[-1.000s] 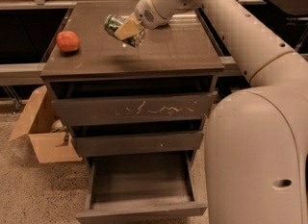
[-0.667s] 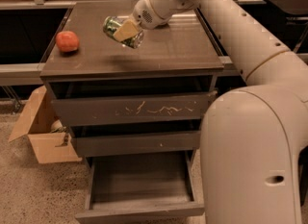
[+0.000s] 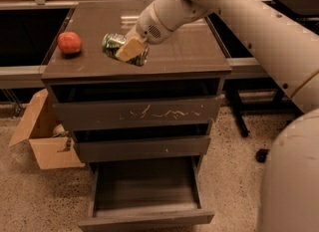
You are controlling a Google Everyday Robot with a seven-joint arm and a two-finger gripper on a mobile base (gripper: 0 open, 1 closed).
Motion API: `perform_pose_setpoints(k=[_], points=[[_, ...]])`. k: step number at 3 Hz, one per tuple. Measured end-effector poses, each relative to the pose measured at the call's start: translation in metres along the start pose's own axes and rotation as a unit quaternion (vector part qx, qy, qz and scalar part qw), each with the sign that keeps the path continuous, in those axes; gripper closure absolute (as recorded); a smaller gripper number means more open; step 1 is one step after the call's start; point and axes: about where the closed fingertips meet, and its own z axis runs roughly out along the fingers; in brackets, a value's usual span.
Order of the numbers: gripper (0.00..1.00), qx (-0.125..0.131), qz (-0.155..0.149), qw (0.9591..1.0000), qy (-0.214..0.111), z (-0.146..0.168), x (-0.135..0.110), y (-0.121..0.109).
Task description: Place green can into bottom drawer
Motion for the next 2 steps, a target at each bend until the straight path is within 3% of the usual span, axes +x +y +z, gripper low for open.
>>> perform_pose_setpoints(k=[1,2], points=[[1.0,-0.041,-0.002,0.9983,0.042,0.006,0.043,0.06],[1.0,-0.086,0.001,0.9937,0.071,0.015,0.073,0.091]])
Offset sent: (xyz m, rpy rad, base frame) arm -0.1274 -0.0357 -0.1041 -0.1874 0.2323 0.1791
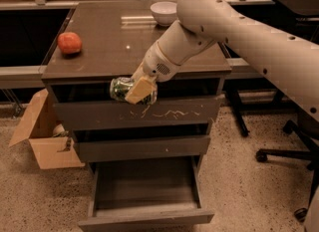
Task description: Place green can into bottom drawer
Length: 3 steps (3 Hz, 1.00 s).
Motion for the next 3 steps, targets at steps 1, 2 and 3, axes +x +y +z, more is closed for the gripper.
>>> perform_pose_setpoints(k=[1,2,3], points=[[1.0,-0.003,0.001,1.0,0.002,0.002,0.001,0.002],[1.0,-0.002,-0.028,0.9993,0.023,0.005,0.008,0.012],[1.0,-0.014,-0.064,0.9966,0.051,0.02,0.065,0.039]])
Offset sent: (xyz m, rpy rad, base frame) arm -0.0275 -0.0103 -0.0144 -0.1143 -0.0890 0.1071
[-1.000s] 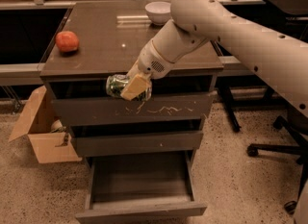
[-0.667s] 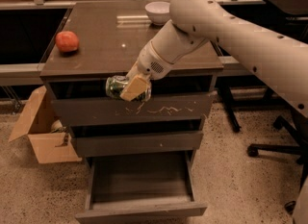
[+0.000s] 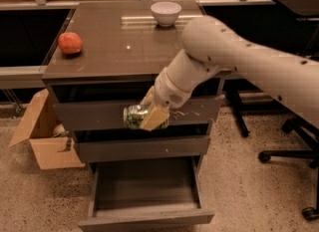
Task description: Place green can into bottom drawer
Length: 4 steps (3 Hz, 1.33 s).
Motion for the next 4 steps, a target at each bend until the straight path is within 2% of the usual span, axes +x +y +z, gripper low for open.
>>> perform_pose_setpoints(k=[1,2,3,4], points=[[1.0,-0.003,-0.001,0.9999,0.014,0.022,0.046,0.021],[1.0,-0.005,0.007,0.9999,-0.011,0.054,0.102,0.027],[1.0,-0.005,0.007,0.9999,-0.011,0.054,0.102,0.027],[1.0,0.013,0.011,0.9999,0.003,0.066,0.129,0.022]])
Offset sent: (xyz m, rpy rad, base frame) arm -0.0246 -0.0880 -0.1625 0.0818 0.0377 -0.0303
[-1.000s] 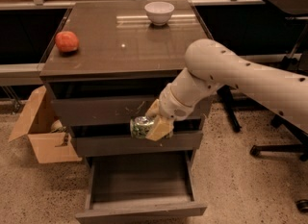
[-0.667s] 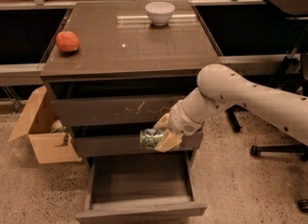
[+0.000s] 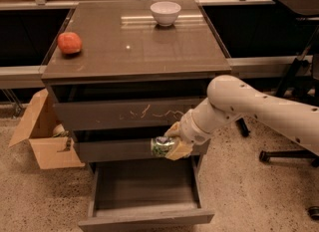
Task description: Place green can into bottom drawer
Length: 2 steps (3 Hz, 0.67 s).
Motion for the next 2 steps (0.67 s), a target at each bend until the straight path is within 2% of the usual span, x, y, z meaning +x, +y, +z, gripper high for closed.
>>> perform_pose_setpoints(k=[1,2], points=[[1.0,0.016,-0.009,0.9996,0.021,0.038,0.058,-0.013],[1.0,0.009,-0.012,0.9998,0.015,0.082,0.107,-0.025]])
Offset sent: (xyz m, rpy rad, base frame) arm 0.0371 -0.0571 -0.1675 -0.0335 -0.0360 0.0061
